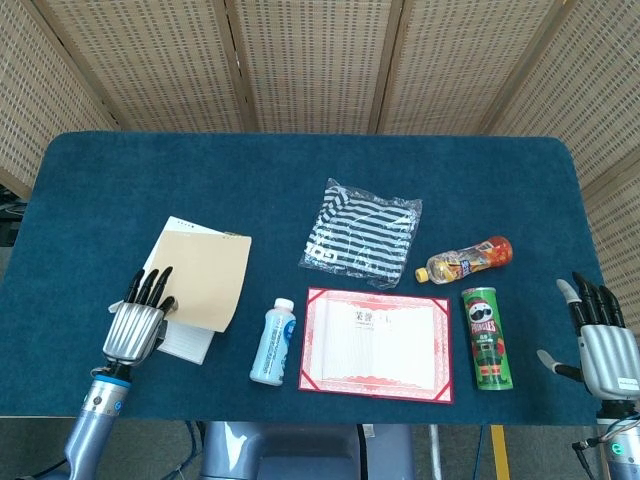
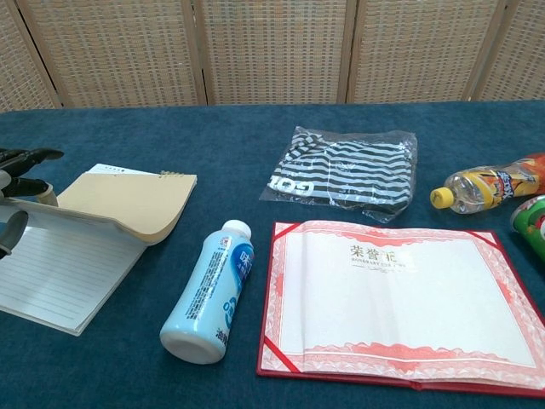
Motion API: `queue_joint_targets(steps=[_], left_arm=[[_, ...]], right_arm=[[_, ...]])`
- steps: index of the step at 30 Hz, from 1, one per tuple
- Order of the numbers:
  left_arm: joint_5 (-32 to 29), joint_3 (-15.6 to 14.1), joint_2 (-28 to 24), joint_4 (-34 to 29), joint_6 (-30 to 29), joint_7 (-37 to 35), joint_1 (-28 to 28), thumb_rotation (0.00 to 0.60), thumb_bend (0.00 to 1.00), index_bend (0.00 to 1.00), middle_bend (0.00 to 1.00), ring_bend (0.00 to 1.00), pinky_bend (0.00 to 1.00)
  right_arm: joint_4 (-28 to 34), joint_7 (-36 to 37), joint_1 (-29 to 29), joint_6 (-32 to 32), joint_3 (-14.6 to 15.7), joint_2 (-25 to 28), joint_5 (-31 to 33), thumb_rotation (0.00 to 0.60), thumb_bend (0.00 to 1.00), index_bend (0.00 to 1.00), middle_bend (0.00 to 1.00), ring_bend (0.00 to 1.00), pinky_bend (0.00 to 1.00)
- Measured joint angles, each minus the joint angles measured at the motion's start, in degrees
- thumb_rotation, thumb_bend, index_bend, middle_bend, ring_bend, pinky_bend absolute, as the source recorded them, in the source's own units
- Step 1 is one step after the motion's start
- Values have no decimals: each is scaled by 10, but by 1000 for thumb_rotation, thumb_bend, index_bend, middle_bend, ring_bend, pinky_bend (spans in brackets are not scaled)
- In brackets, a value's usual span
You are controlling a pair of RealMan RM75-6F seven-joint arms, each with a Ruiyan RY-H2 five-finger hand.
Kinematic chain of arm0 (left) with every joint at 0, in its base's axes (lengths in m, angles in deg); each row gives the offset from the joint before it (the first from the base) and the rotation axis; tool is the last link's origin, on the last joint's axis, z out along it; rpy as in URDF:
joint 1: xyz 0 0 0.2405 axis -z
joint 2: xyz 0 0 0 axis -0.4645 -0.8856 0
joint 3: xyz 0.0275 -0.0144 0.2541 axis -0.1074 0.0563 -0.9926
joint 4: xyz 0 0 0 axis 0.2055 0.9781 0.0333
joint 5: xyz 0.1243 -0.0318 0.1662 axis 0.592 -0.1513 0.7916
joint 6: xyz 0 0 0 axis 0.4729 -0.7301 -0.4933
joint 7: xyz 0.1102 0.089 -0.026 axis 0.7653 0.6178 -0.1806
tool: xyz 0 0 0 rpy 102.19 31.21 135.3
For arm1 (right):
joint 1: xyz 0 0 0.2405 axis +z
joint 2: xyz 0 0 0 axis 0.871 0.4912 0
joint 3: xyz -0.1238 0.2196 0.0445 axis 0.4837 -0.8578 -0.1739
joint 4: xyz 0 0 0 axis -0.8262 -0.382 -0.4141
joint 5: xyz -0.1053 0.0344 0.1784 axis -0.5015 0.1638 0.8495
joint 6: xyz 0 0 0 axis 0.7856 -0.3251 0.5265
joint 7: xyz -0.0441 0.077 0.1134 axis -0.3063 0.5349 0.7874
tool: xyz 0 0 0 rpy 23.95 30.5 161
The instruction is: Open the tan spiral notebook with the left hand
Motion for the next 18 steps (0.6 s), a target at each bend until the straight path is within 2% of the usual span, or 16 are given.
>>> queue_joint_targets(steps=[18], left_arm=[[78,-56,-33,-48,-50,-8,-61,600,721,809,0,0,0]], right_arm=[[2,0,0,0,1,0,-1,600,45,30,0,0,0]])
